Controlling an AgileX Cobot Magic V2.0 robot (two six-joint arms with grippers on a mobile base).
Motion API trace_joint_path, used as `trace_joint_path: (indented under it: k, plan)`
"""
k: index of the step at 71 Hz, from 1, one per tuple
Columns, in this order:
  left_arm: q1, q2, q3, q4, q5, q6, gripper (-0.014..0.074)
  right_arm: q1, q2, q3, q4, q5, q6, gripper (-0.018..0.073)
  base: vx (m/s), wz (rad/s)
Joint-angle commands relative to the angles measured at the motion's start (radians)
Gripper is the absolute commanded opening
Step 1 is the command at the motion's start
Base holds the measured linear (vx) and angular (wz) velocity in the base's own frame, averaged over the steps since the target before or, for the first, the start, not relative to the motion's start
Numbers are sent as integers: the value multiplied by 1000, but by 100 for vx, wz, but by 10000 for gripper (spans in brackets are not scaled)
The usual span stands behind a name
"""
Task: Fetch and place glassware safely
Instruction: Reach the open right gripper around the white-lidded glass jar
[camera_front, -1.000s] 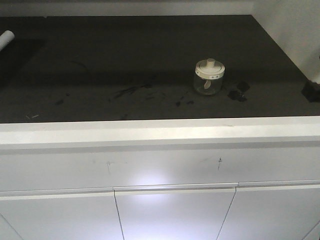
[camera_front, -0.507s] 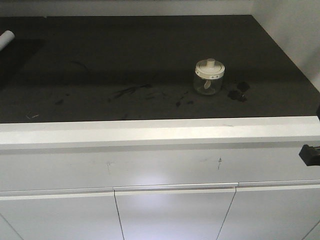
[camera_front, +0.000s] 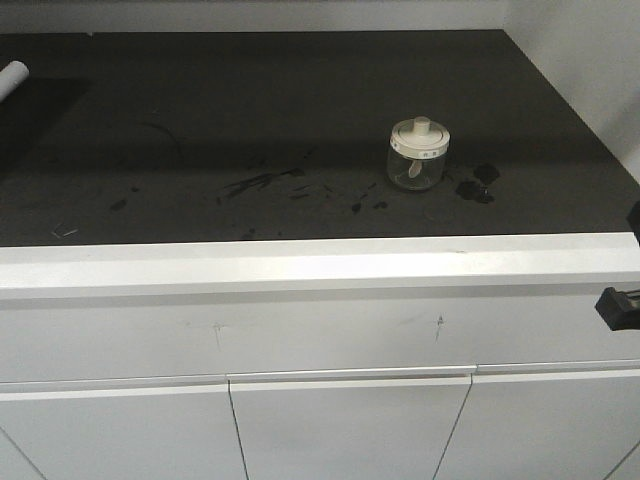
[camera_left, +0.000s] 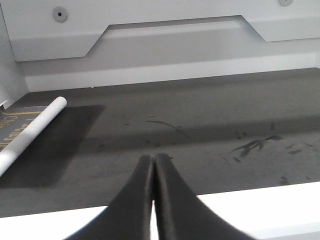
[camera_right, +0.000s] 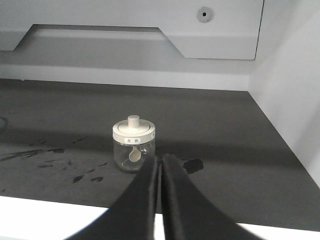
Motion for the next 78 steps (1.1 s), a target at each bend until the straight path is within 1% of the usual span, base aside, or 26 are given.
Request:
trace_joint_path:
  k: [1, 13, 21, 26, 31, 41, 47, 52, 58, 69, 78]
  plan:
    - [-6, -2, -26, -7, -71, -10, -7, -5, 6, -28, 8, -80, -2, 0, 0, 0]
    - [-6, -2, -26, -7, -71, -10, -7, 8, 63, -40, 6, -134, -7, 15, 0, 0]
    - [-6, -2, -26, -7, -71, -10, -7, 60, 131, -73, 0, -126, -40, 87, 0, 0]
    - [-6, -2, -26, -7, -71, -10, -7, 90, 184, -105, 0, -126, -76, 162, 0, 0]
    - [-6, -2, -26, -7, -71, -10, -7, 114, 242, -145, 2, -127, -104, 269, 0, 0]
    - [-6, -2, -26, -7, -71, -10, -7, 114, 368, -228, 29, -132, -106, 485, 0, 0]
    - [-6, -2, -26, -7, -71, -10, -7, 114, 448, -281, 68, -141, -106, 570, 0, 0]
    - [-6, -2, -26, -7, -71, -10, -7, 114, 528, -334, 74, -175, -106, 618, 0, 0]
    - [-6, -2, -26, -7, -71, -10, -7, 114, 616, -397, 74, -223, -107, 630, 0, 0]
    - [-6, -2, -26, -7, -71, -10, -7, 114, 788, -537, 74, -307, -107, 603, 0, 0]
    - [-6, -2, -26, -7, -71, -10, -7, 114, 904, -644, 74, -349, -107, 585, 0, 0]
